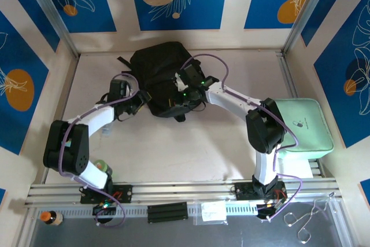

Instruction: Pack books, pencil case, and school supplies into a backpack

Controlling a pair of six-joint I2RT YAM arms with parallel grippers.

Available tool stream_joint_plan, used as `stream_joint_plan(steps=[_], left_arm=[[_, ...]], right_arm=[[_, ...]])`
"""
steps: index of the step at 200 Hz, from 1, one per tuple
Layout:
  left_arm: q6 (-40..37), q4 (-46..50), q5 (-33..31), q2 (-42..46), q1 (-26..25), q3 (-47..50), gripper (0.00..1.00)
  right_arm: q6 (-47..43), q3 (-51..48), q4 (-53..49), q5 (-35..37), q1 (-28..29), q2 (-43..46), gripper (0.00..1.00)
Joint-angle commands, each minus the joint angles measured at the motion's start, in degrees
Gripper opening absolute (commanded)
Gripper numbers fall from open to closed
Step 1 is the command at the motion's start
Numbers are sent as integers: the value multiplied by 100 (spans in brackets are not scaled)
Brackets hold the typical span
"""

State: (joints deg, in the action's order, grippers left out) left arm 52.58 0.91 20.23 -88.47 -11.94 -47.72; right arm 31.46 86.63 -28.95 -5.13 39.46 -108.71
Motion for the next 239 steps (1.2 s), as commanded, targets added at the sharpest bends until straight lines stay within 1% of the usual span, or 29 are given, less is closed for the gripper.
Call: stream_joint_plan(steps=[1,13,33,50,79,98,118,133,148,168,196,239], left_arm=[[926,-340,487,283,-220,211,57],[1221,-443,485,360,-346,322,57],[1741,-671,240,455,-621,544,59],[2038,-873,158,421,-762,640,59],[2280,-1125,70,255,-837,724,59],[2321,-1368,123,132,-836,709,59],[2276,-1576,154,15,-836,644,53],[2182,-1485,6,-42,-837,622,44],[2069,-1343,-139,-98,-838,606,33],[1991,-1261,-242,-174,-818,624,22],[1820,-1102,-288,-247,-815,583,13],[1610,-849,-346,-306,-763,545,6]], right_arm=[[-70,187,209,-440,159,-97,0],[-79,170,237,-500,218,-125,0],[-88,67,302,-526,290,-137,0],[-53,-29,333,-576,314,-127,0],[-9,-183,408,-636,320,-81,0],[0,-241,399,-640,334,-49,0],[17,-349,399,-560,334,10,0],[42,-461,390,-425,325,83,0],[77,-600,386,-287,291,168,0],[185,-796,361,-123,207,265,0],[391,-1153,376,74,17,423,0],[571,-1610,382,354,-394,730,0]])
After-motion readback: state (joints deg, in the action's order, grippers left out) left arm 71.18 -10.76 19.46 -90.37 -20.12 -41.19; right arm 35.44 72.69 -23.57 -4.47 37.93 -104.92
